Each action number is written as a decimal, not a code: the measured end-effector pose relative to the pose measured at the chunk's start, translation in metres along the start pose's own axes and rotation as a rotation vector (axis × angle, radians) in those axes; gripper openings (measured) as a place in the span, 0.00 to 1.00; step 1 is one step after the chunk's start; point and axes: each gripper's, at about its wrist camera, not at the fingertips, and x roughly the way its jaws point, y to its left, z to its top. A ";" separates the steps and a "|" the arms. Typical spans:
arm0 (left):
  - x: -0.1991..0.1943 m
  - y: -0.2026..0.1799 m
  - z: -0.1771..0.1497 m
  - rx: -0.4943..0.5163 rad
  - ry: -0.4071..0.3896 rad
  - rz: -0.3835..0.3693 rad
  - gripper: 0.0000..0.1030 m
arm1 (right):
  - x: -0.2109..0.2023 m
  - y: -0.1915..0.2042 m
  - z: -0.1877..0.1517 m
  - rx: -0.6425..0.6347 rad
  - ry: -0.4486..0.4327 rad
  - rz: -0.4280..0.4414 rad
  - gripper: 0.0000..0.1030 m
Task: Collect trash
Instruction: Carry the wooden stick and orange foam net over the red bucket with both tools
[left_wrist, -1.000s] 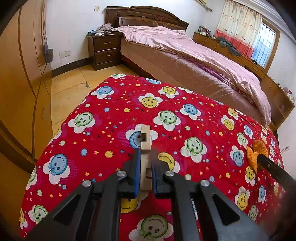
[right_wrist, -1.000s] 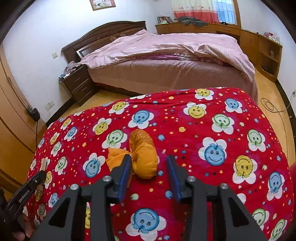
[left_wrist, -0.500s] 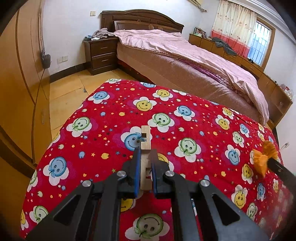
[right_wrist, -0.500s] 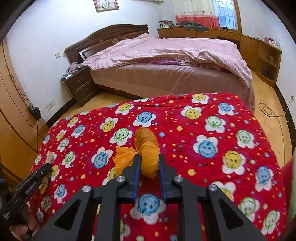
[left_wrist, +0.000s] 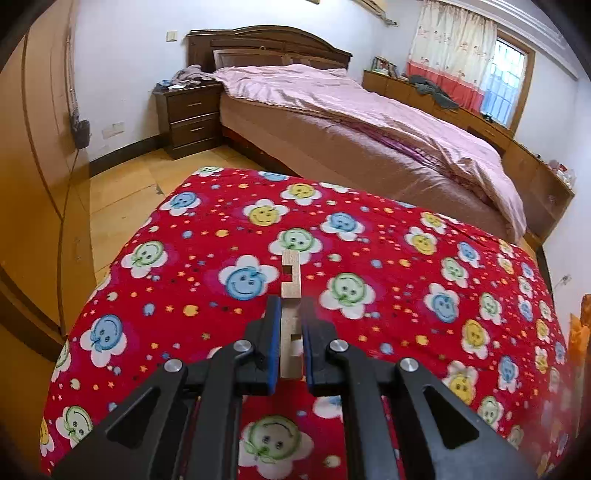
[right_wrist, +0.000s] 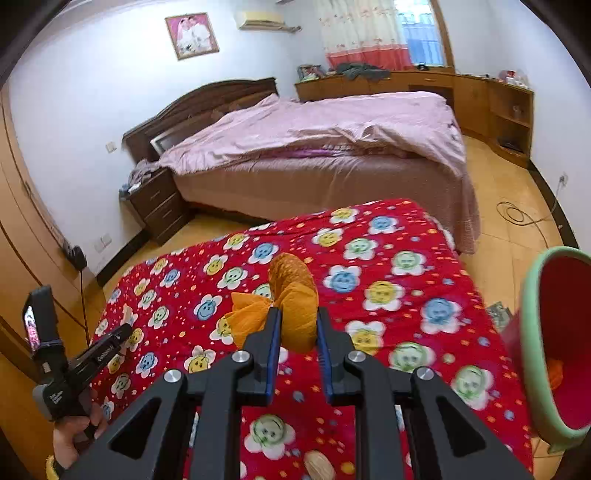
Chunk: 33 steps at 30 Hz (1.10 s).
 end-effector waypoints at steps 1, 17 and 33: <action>-0.002 -0.002 0.000 0.003 -0.004 -0.007 0.10 | -0.005 -0.004 -0.001 0.008 -0.007 -0.002 0.20; -0.057 -0.049 0.003 0.099 -0.060 -0.071 0.10 | -0.089 -0.078 -0.013 0.152 -0.108 -0.088 0.20; -0.121 -0.116 -0.021 0.195 -0.064 -0.228 0.10 | -0.138 -0.139 -0.044 0.272 -0.147 -0.128 0.20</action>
